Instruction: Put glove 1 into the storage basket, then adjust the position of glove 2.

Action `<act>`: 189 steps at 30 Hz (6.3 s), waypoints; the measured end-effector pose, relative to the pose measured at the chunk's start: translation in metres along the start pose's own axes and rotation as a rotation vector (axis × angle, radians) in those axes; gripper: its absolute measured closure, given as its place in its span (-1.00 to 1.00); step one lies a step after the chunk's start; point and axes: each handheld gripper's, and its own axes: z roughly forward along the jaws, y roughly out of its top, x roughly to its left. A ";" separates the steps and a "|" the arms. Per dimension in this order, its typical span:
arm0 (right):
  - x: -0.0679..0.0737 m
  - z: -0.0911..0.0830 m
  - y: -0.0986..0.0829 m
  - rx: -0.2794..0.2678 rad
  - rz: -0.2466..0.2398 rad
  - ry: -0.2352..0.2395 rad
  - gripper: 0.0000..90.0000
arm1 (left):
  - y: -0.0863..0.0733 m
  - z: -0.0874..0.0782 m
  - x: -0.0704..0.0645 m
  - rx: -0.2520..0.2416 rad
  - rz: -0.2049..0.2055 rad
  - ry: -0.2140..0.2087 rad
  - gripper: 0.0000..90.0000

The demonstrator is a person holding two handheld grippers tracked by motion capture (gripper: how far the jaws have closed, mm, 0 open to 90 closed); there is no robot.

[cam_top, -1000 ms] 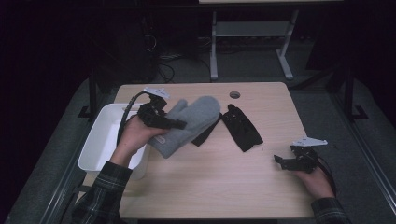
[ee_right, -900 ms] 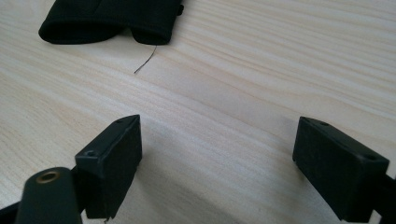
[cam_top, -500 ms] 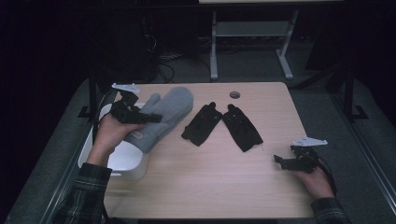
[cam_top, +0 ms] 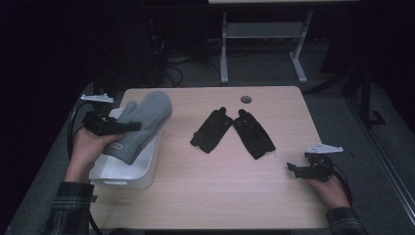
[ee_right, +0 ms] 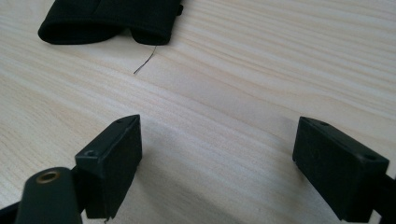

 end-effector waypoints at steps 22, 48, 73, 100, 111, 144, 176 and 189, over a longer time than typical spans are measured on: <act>0.000 0.000 0.000 -0.001 0.001 -0.002 -0.66 | -0.057 0.035 0.057 0.104 -0.199 0.073 0.57; 0.000 0.000 0.000 0.000 0.002 -0.002 -0.66 | -0.061 0.054 0.060 0.203 -0.123 0.240 -0.69; 0.000 0.000 0.000 -0.001 0.002 -0.002 -0.66 | -0.018 0.057 -0.014 0.050 0.055 0.125 -0.71; 0.005 0.002 0.002 0.004 -0.012 0.010 -0.71 | -0.039 0.161 -0.132 0.078 0.260 -0.043 -0.71; 0.006 0.002 0.002 0.005 -0.008 0.007 -0.71 | -0.080 0.181 -0.125 0.132 0.291 0.006 -0.71; 0.028 0.001 0.050 -0.027 -0.086 0.161 1.00 | -0.114 0.184 -0.107 0.071 0.363 0.016 -0.73; 0.043 0.059 0.075 0.061 -0.121 0.231 1.00 | -0.114 0.183 -0.107 0.077 0.364 0.017 -0.73; 0.049 0.052 0.069 0.087 -0.132 0.260 1.00 | -0.114 0.183 -0.107 0.077 0.364 0.016 -0.73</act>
